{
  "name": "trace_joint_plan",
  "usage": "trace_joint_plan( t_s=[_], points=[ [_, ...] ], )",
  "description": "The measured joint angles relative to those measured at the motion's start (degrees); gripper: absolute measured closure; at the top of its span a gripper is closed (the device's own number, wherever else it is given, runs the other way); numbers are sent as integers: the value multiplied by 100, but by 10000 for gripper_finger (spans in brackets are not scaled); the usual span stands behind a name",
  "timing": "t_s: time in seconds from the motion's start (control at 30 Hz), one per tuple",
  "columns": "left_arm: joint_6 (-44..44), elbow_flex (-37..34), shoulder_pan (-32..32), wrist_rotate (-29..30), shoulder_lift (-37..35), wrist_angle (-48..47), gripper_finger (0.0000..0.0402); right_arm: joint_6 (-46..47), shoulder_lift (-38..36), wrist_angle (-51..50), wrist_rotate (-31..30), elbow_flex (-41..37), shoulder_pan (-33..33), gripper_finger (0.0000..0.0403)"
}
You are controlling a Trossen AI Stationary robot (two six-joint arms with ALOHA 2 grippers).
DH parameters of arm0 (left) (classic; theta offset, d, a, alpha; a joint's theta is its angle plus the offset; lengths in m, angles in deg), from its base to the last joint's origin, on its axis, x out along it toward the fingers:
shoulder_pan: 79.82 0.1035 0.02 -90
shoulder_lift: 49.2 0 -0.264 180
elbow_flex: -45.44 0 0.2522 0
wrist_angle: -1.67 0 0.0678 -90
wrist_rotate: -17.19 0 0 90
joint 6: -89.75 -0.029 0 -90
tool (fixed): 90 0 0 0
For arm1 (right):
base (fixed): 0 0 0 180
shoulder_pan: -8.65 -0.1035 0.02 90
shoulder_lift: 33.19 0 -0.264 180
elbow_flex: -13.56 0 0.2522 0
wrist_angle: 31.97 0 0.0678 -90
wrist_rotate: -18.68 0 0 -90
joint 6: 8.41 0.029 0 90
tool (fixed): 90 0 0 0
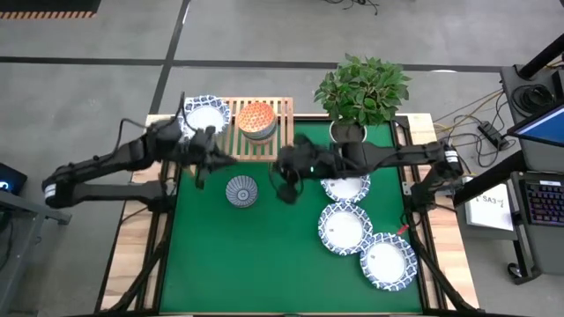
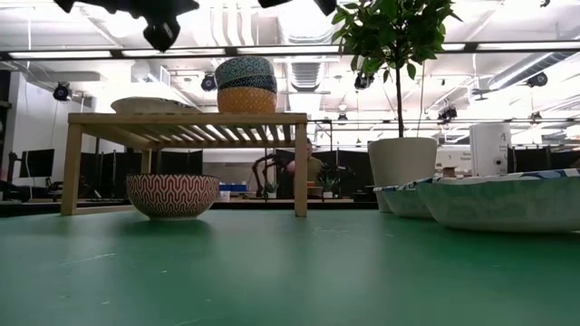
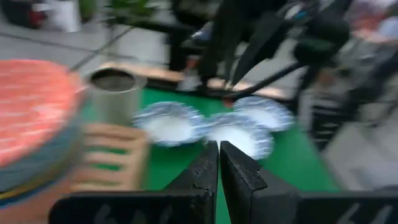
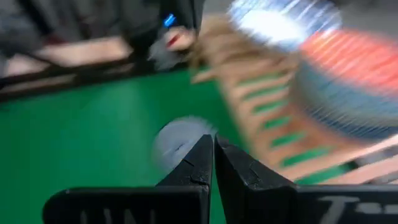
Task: Place and stack bowls onto a shelf
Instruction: Stack the center white bowl on top of the other white bowl on the shelf
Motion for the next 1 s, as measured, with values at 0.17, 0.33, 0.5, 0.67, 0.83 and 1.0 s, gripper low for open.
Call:
trace_joint_plan(
  t_s=[0.17, 0.33, 0.5, 0.67, 0.83, 1.0],
  points=[
    [653, -743, -1424, 715, -194, 1462, 401, 718, 100, -753, 214, 0, -485, 394],
    [1029, -1163, -2742, 1593, -49, 2355, 401, 1572, 195, -1340, 481, -4, -714, 394],
    [1283, -1175, -3922, 2834, 316, 2528, 402, 2594, 236, -1709, 1250, -7, -779, 394],
    [1335, -847, -4874, 3449, 703, 2574, 402, 3296, 236, -2078, 1601, -9, -892, 378],
    [997, -558, -5549, 4214, 1076, 2558, 402, 3746, 408, -2713, 1744, -15, -1152, 331],
    [969, -349, -5705, 4503, 1500, 2604, 402, 4159, 755, -3469, 1743, -26, -1422, 277]
  ],
)
